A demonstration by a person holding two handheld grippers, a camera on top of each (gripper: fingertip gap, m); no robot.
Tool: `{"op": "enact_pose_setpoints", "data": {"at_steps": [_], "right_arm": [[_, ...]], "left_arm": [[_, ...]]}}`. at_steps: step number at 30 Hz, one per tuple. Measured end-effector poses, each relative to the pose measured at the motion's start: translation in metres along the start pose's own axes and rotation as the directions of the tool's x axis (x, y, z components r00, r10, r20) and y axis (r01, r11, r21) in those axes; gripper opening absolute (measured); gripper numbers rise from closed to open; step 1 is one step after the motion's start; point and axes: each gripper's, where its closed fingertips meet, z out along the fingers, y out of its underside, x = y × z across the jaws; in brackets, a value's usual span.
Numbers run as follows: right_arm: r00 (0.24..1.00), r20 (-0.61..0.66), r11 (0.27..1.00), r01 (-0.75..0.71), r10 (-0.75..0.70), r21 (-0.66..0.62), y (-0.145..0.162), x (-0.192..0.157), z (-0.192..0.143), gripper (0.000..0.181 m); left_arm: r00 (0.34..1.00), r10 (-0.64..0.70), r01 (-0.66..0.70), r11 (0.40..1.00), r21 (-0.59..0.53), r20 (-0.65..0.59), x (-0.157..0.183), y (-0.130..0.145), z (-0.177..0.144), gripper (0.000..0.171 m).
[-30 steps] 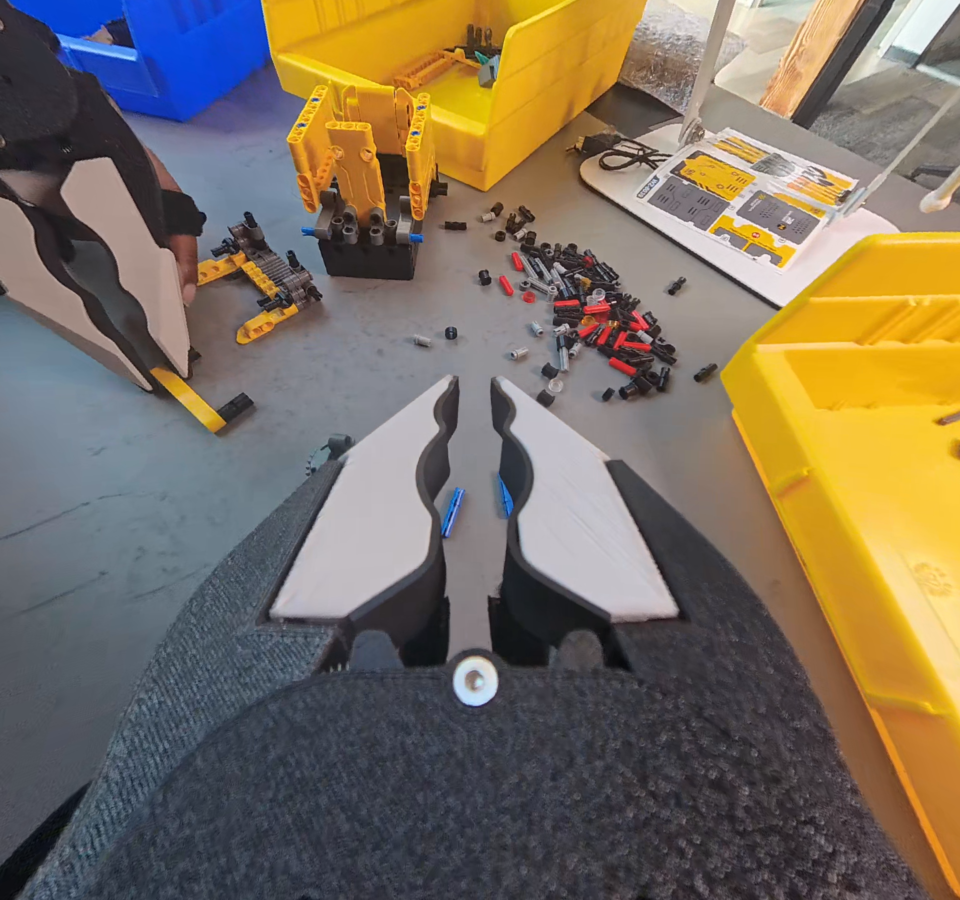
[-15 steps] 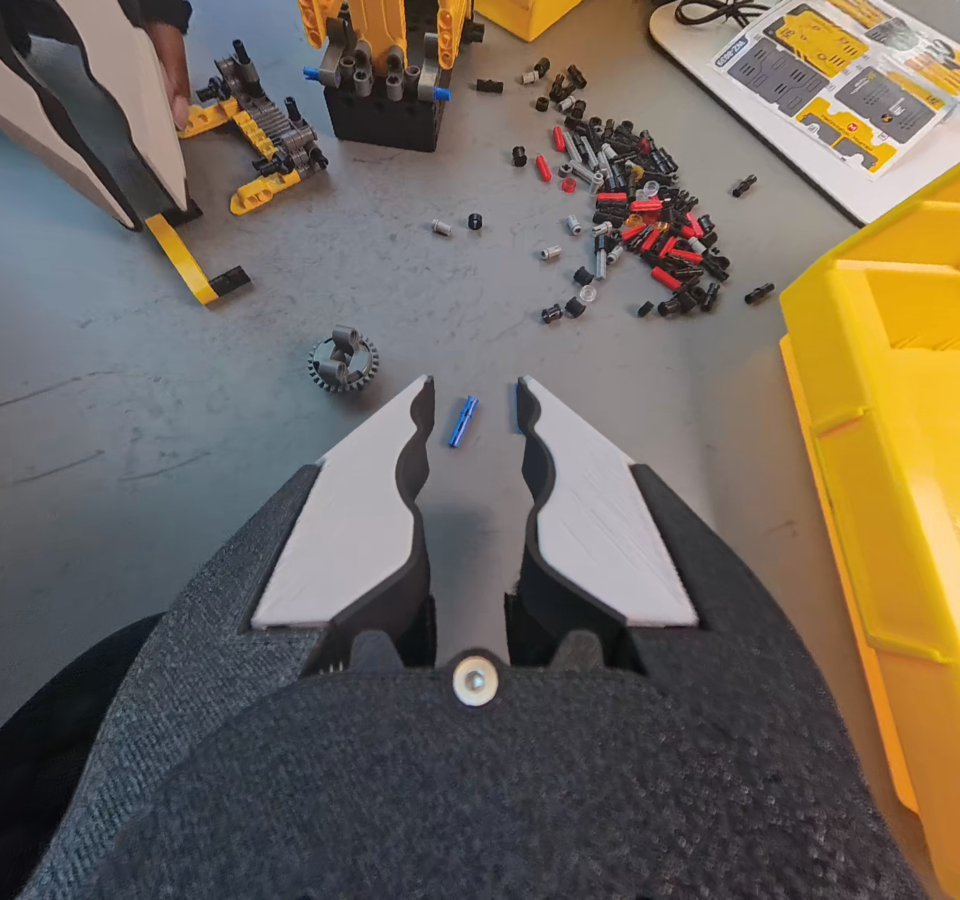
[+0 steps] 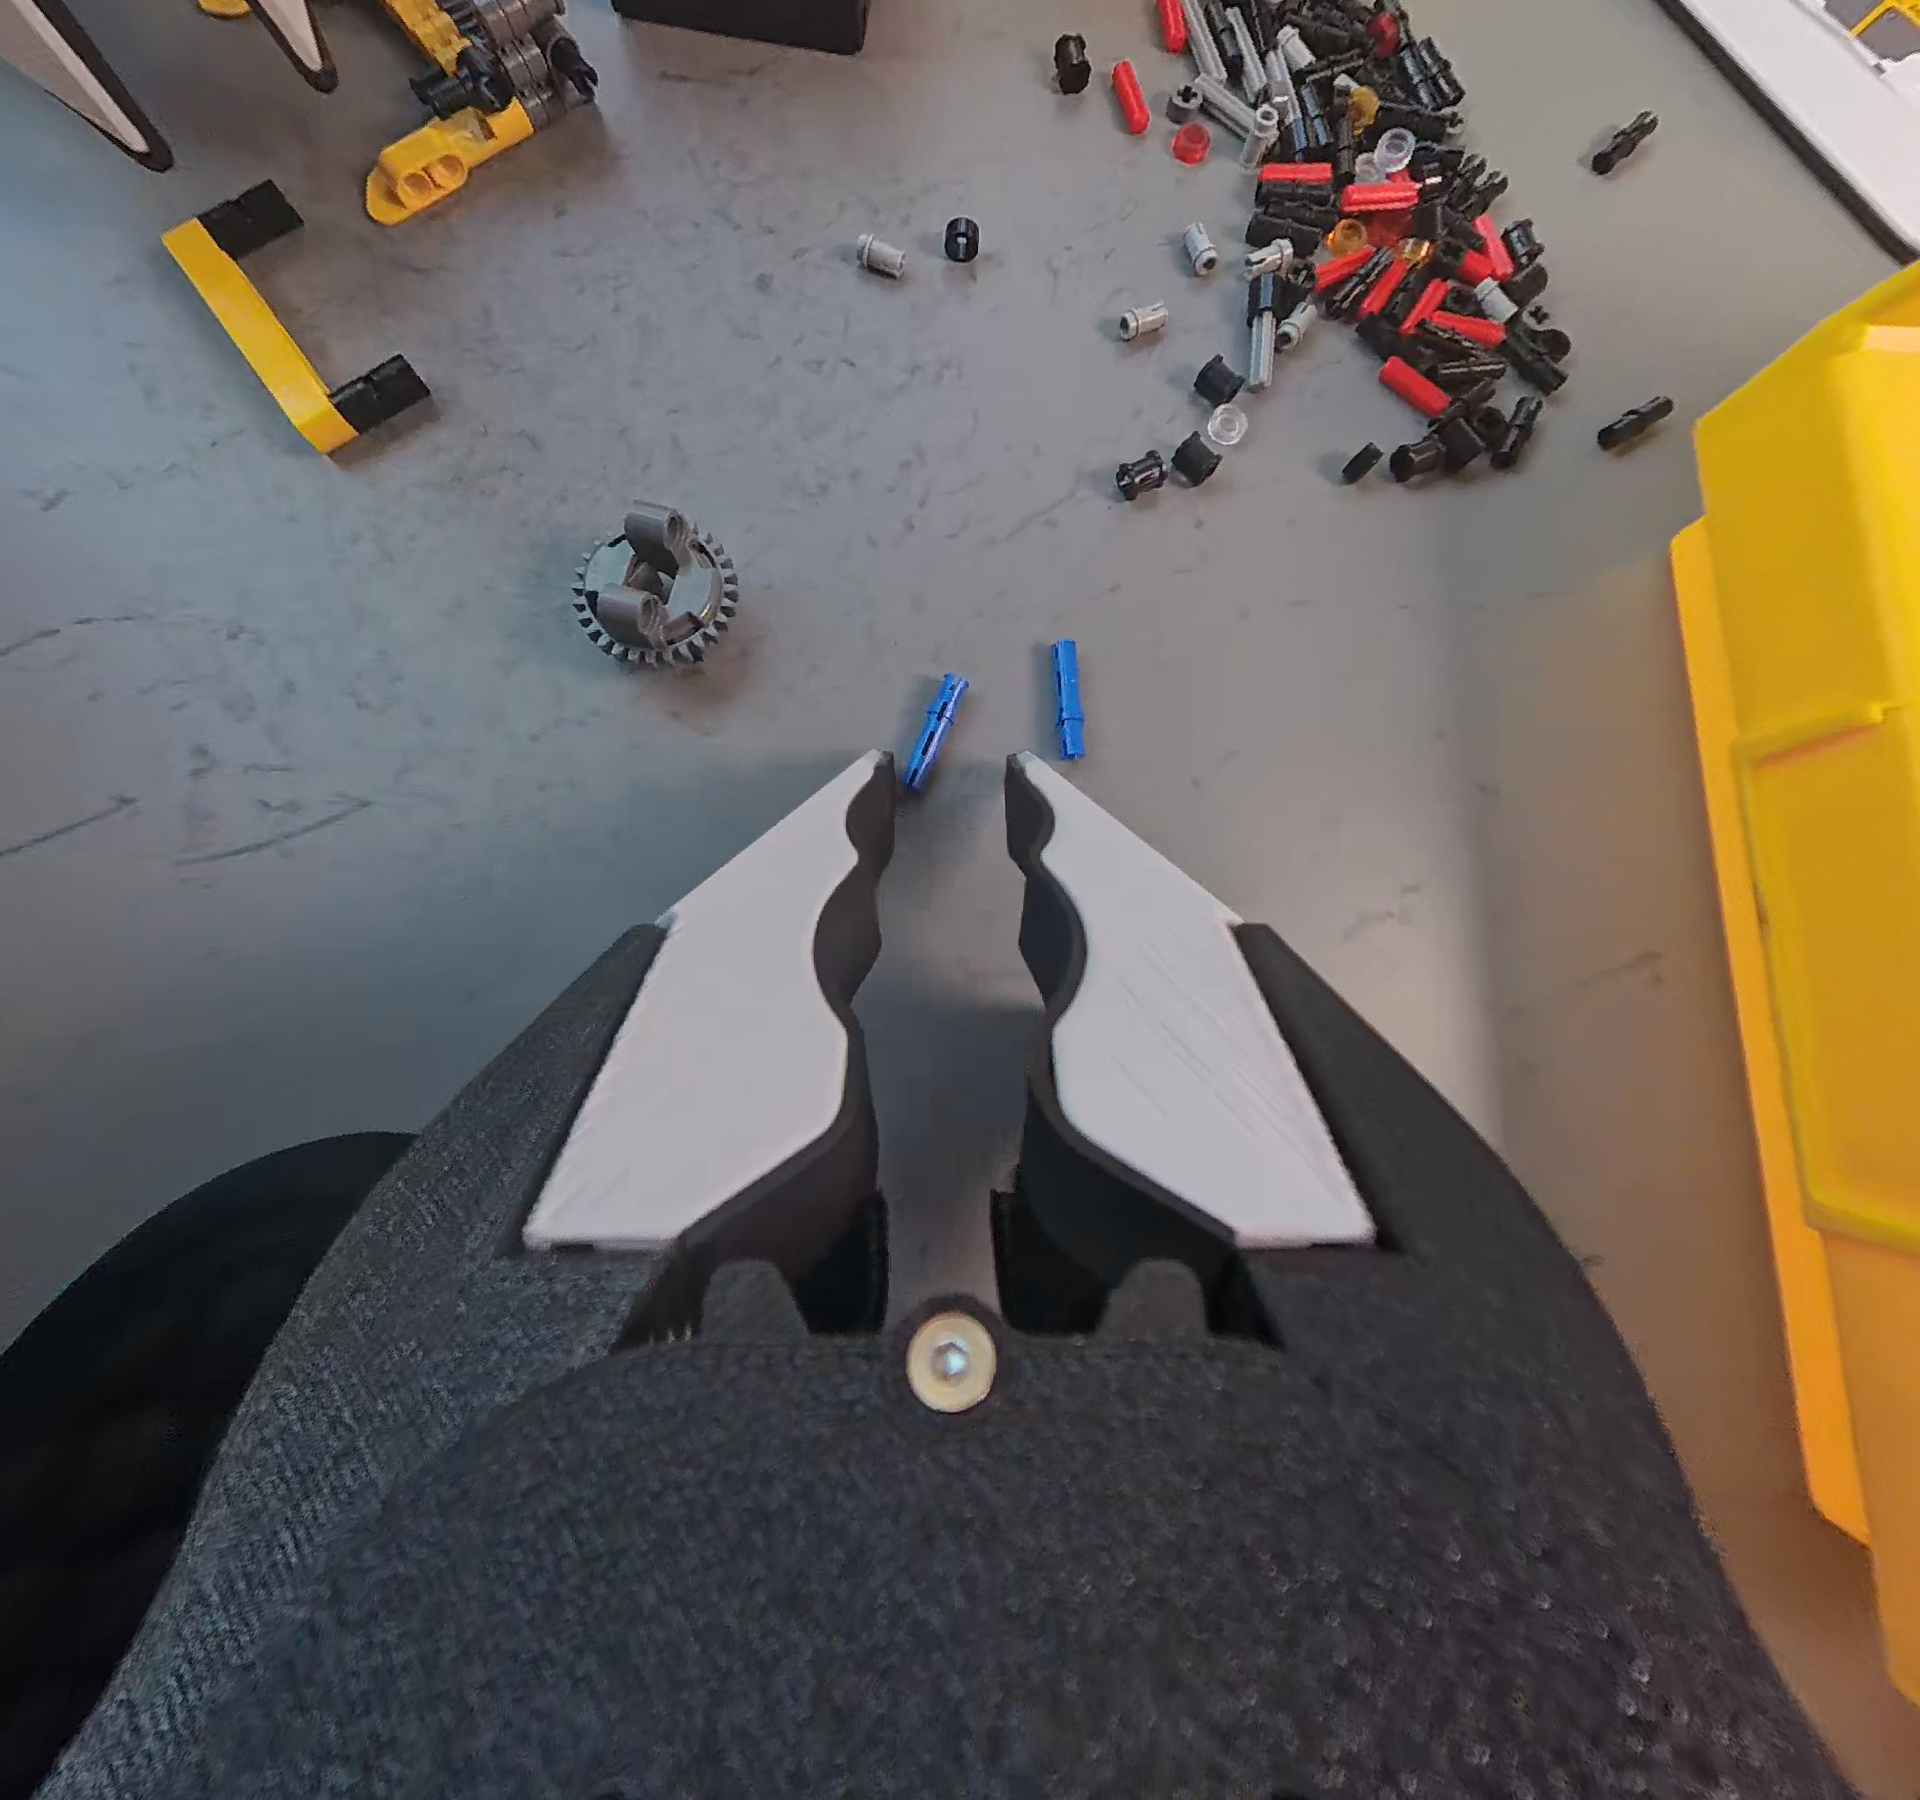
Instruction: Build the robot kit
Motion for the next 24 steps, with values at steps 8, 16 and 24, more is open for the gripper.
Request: {"op": "enact_pose_setpoints", "data": {"at_steps": [8, 16, 24], "right_arm": [[1.0, -0.02, 0.999, 0.022, -0.022, -0.025, -0.003, 0.0, 0.005, 0.004], [0.995, 0.057, 0.996, 0.085, -0.083, -0.034, -0.003, -0.021, 0.003, 0.003], [0.963, 0.176, 0.975, 0.216, -0.204, -0.051, -0.001, -0.057, -0.001, 0.003]], "left_arm": [[1.0, 0.0, 0.0, 1.0, -0.006, -0.013, 0.004, 0.001, 0.003, 0.025], [0.999, 0.001, -0.002, 0.999, -0.036, -0.033, 0.008, 0.005, 0.005, 0.025], [0.999, -0.013, 0.011, 0.999, -0.047, -0.038, 0.007, 0.01, 0.008, 0.025]]}}
